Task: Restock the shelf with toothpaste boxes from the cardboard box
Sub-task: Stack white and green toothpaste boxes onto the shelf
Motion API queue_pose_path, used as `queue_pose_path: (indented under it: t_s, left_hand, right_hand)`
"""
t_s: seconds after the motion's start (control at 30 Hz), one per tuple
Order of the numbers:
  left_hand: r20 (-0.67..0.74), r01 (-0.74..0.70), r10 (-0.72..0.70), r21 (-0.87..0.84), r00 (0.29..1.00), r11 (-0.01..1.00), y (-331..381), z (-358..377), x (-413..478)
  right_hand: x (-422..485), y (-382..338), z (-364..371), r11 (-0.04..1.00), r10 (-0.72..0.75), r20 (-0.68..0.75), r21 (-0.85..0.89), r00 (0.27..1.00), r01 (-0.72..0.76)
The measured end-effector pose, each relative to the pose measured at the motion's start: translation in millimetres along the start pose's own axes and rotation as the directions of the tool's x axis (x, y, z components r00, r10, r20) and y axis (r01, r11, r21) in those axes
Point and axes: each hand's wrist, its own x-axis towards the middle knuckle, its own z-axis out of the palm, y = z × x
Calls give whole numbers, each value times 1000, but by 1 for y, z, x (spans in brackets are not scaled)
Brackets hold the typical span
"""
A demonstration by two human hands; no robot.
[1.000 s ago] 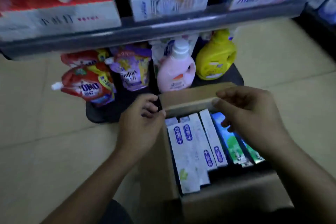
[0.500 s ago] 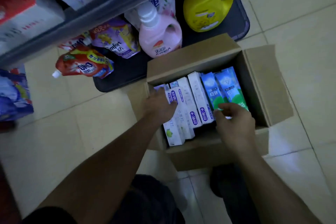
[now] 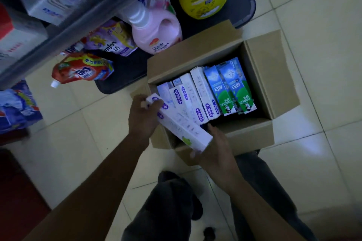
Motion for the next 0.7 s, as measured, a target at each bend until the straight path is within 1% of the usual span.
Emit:
queue_pose_path:
  t_s: [0.03,0.07,0.13,0.2,0.27,0.3,0.33,0.37,0.4,0.43,0.47,0.5,0.53,0.57,0.6,0.63,0.67,0.7]
  left_hand:
    - [19,69,-67,-84,998,994,1,-5,-12]
    - [51,120,-115,-124,992,985,2,-6,-21]
    - [136,199,-180,-137,974,970,4,0,-34]
    - [245,247,-218,-96,945,964,8,13,-35]
    - [386,289,-261,-14,885,957,10,30,-29]
    - [441,264,-263,59,858,963,10,39,-23]
    - [455,170,-221,151,863,974,9,48,-14]
    - [427,29,-130,235,895,972,6,56,-2]
    - [361,-135,16,305,932,943,3,61,12]
    - [297,-279,172,369,939,887,-1,64,29]
    - [281,-394,291,460,915,795,-4,66,48]
    - [369,-498,339,551,865,670,-10,68,66]
    - [514,-582,289,610,807,538,-16,70,82]
    - [642,-651,187,631,744,423,-22,72,95]
    - [724,-707,98,623,683,334,-26,74,103]
    - [759,-738,56,610,649,288,-29,75,108]
    - [771,-756,65,598,633,266,-30,75,113]
    - [777,-775,108,585,620,237,-30,74,116]
  right_hand:
    - [-5,-4,-2,994,48,42,94,998,-52]
    - [-12,-7,-4,985,82,57,149,995,-90]
    - [-25,-11,-13,976,127,-37,183,991,-118]
    - [-33,-11,-27,977,125,-139,191,982,-97]
    - [-35,-11,-38,974,122,-217,213,969,-75]
    - [-34,-9,-43,971,124,-269,232,955,-61]
    - [-32,-10,-48,969,115,-319,246,941,-36]
    - [-29,-9,-53,969,101,-360,248,928,-9]
    - [-27,-8,-57,970,83,-392,243,916,16]
    - [-25,-7,-61,973,66,-416,229,907,34]
    - [-25,-5,-66,976,57,-428,214,902,40]
    - [-25,-2,-70,979,57,-433,202,899,35]
    - [-28,2,-74,982,66,-441,190,895,21]
    - [-31,6,-77,983,80,-452,182,889,4]
    - [-33,10,-80,984,92,-464,176,881,-10]
    - [-36,12,-82,985,99,-473,173,875,-18]
    - [-38,14,-84,985,104,-480,173,871,-22]
    - [-41,14,-87,985,106,-484,170,869,-26]
